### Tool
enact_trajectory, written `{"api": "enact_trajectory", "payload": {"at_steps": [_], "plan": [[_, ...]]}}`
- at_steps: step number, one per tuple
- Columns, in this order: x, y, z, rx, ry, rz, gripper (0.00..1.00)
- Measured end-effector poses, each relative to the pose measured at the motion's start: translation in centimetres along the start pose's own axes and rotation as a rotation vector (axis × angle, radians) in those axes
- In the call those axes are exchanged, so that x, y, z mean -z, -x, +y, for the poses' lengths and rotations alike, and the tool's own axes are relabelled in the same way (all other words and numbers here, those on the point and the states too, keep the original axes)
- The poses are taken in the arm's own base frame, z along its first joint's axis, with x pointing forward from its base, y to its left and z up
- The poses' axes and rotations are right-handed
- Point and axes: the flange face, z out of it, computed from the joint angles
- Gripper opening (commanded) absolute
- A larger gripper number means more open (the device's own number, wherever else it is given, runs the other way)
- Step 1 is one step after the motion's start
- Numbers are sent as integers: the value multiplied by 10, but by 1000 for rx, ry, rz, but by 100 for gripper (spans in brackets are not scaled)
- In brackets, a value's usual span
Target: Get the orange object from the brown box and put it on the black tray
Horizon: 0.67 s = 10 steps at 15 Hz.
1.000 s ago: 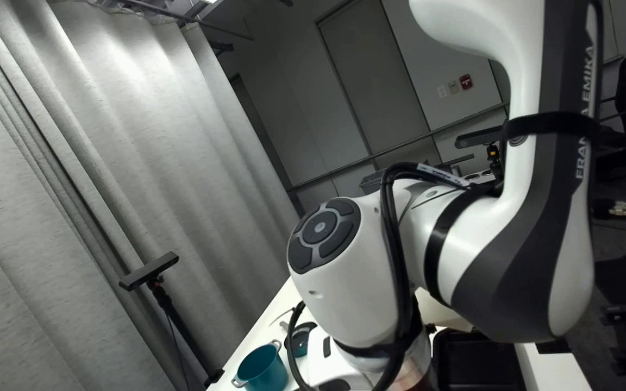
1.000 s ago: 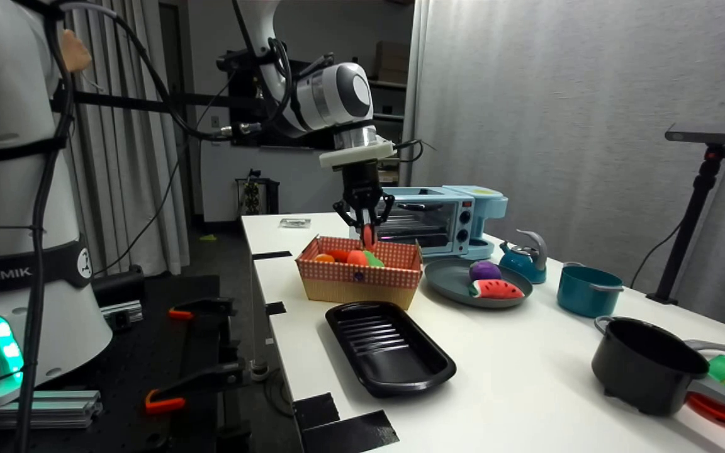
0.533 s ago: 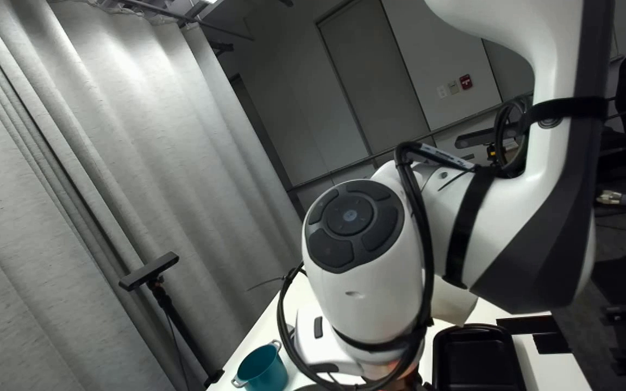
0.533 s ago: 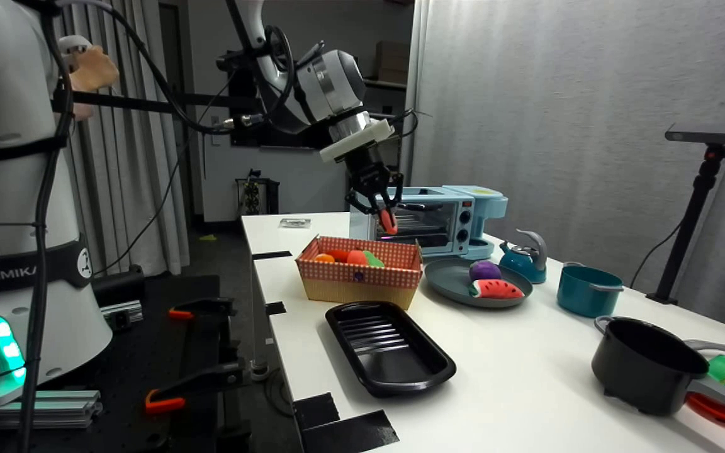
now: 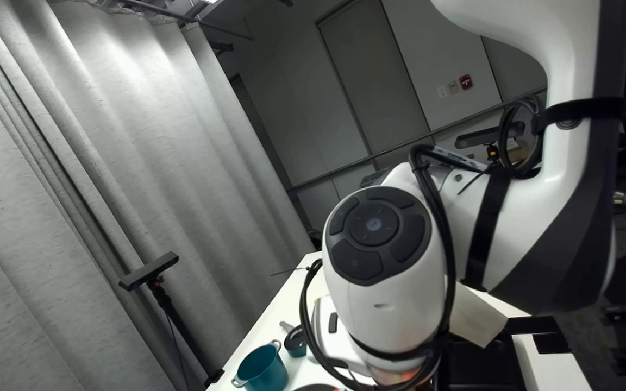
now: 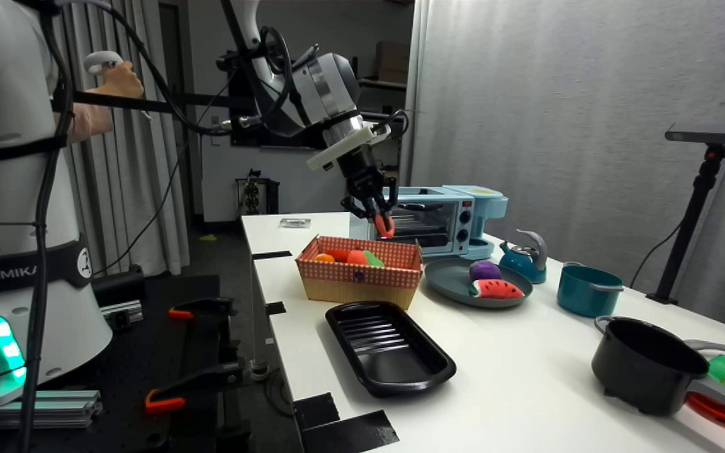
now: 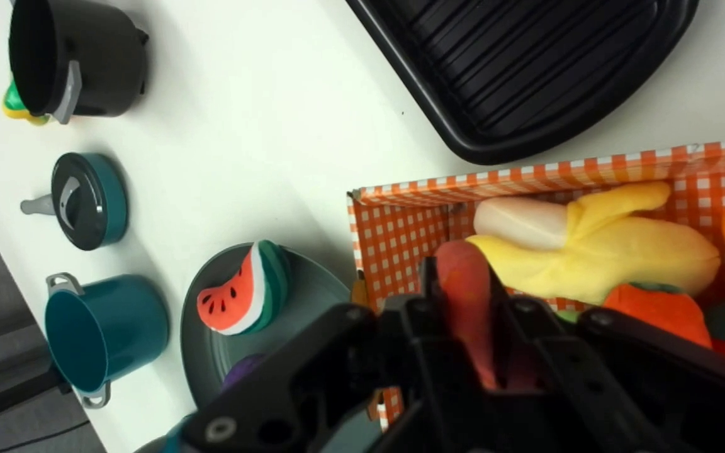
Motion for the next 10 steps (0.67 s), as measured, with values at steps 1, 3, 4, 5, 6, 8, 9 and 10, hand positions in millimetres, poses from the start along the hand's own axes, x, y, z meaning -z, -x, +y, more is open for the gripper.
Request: {"api": "enact_trajectory", "payload": {"at_steps": [1, 3, 4, 5, 6, 8, 9, 10], "plan": [[-1, 1, -1, -19, -1, -3, 4], [-2, 3, -3, -46, 0, -11, 4], [-2, 4, -2, -57, 7, -20, 4], [-2, 5, -2, -65, 17, -33, 4], [-2, 7, -1, -74, 27, -48, 4], [-1, 10, 0, -88, 50, -85, 4], [0, 11, -1, -92, 61, -102, 4], [0, 12, -1, -96, 71, -117, 4]]}}
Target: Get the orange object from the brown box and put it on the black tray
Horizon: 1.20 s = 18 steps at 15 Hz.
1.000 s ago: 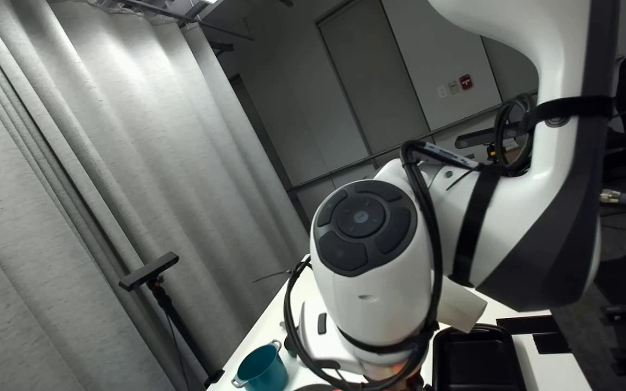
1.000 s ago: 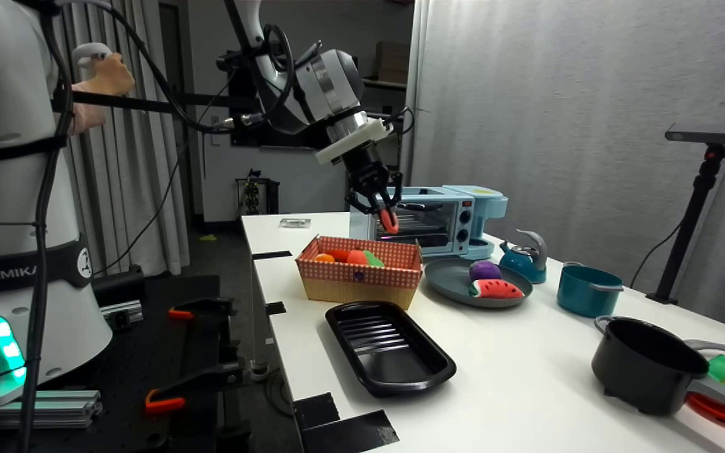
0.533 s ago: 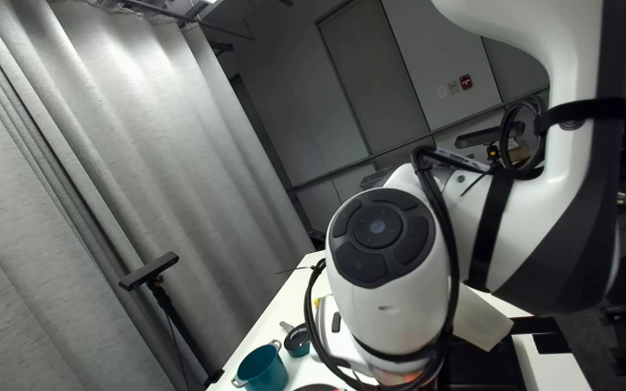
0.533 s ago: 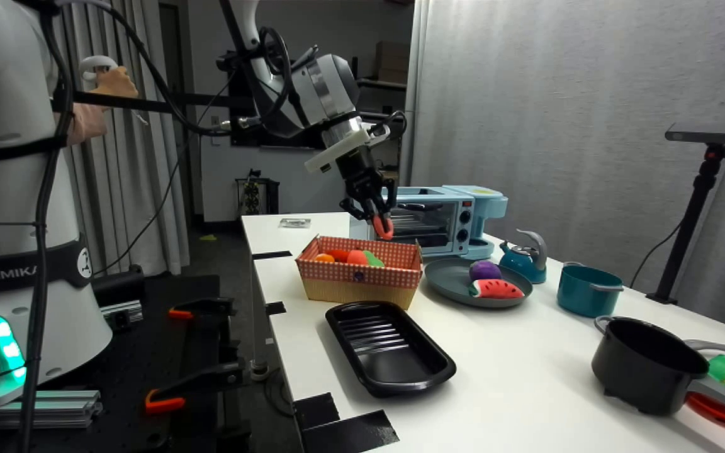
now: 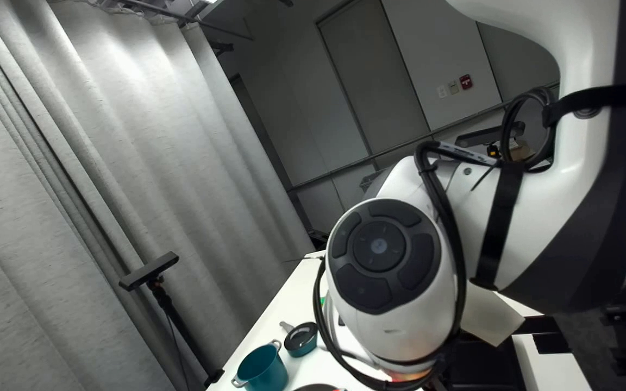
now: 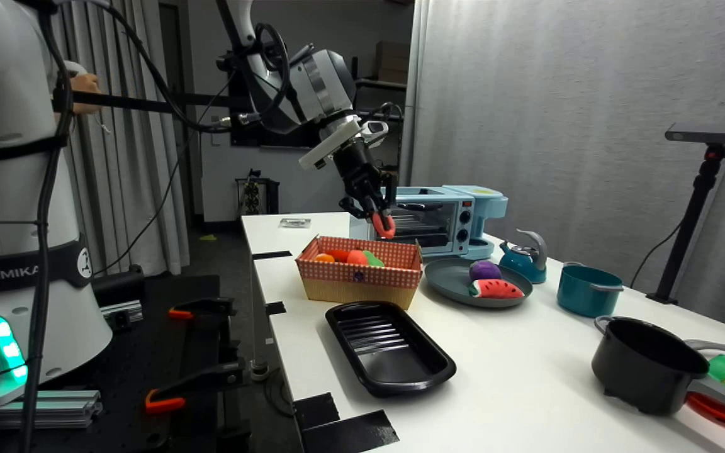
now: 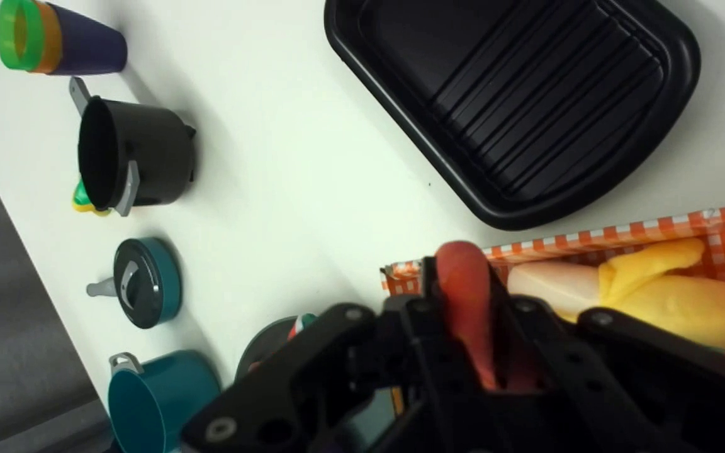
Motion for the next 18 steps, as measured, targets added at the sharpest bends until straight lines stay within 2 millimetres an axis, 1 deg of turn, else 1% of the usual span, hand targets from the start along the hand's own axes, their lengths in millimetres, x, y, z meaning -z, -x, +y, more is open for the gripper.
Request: {"api": "enact_trajectory", "payload": {"at_steps": [8, 18], "plan": [[1, 8, -5, -15, 48, -90, 4], [2, 15, -12, -85, 40, -180, 4]]}}
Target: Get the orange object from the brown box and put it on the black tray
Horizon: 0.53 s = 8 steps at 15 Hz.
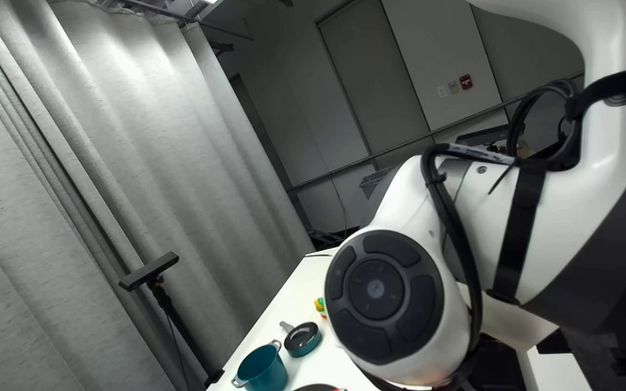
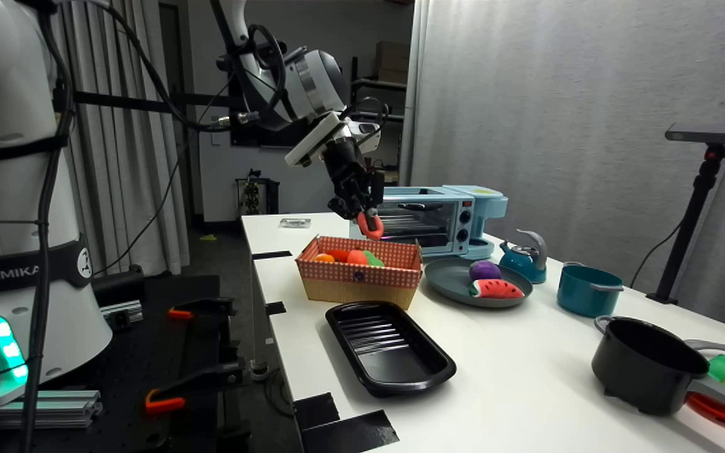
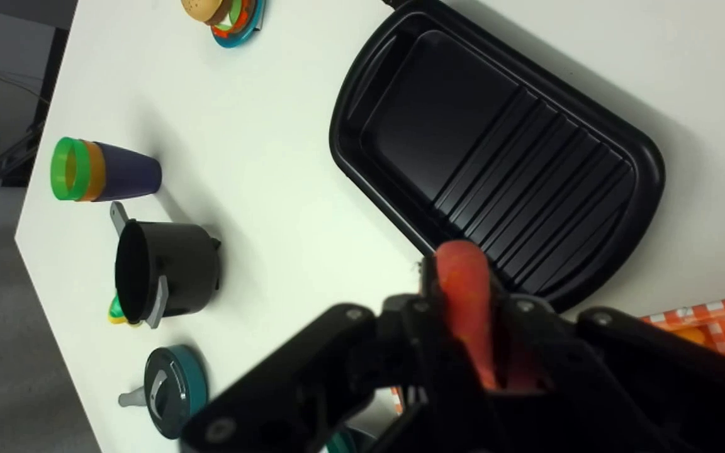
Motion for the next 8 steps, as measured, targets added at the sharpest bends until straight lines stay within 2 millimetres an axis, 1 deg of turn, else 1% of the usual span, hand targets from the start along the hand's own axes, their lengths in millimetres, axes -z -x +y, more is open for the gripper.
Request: {"api": "enact_trajectory", "payload": {"at_steps": [8], "plan": [[1, 5, -1, -45, 44, -57, 4]]}}
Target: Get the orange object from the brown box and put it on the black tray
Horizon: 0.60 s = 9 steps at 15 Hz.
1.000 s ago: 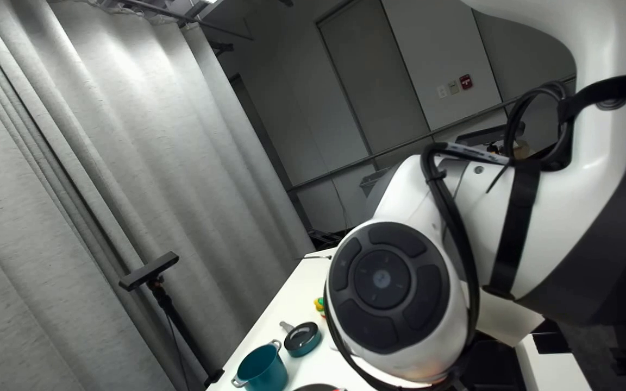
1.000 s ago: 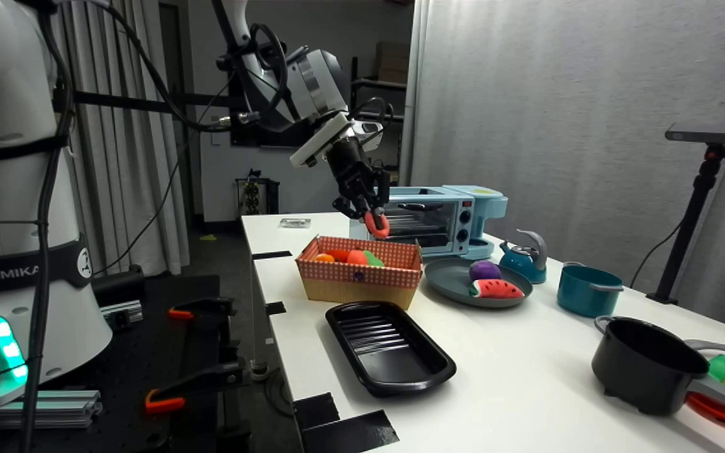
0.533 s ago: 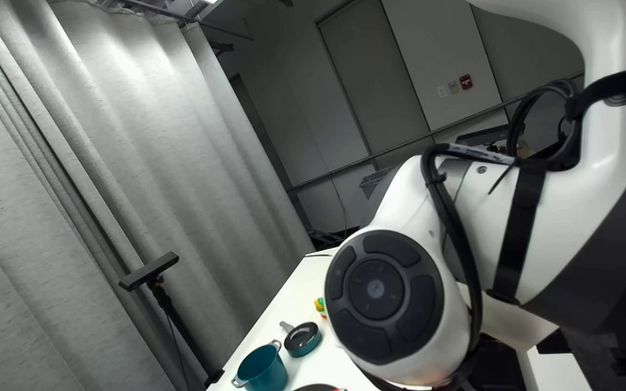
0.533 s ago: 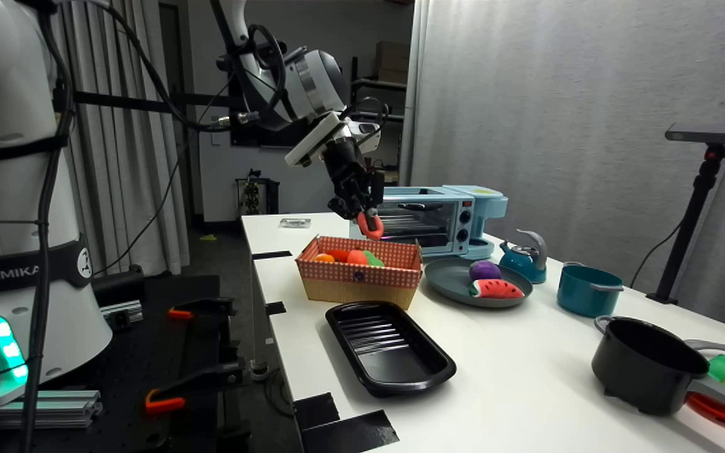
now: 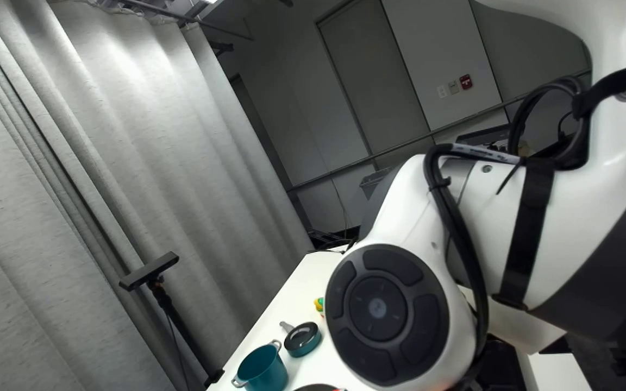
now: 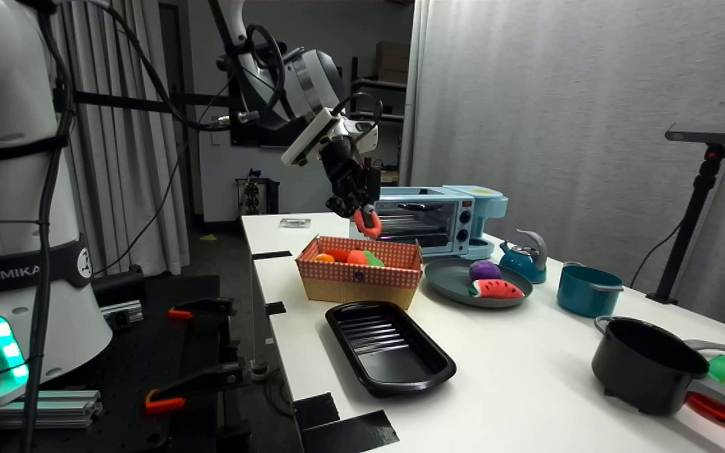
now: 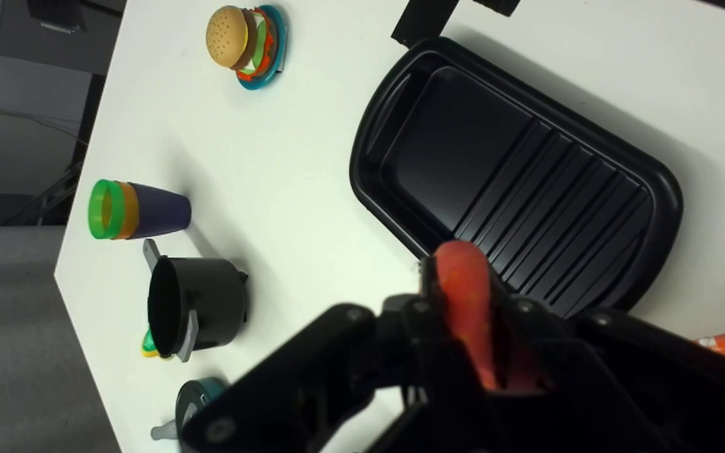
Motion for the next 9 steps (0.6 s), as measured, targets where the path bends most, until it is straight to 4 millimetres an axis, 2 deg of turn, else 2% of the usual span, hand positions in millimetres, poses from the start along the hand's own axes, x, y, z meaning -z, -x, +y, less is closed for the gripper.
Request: {"api": "enact_trajectory", "payload": {"at_steps": [9], "plan": [[2, 6, -1, -24, 44, -55, 4]]}}
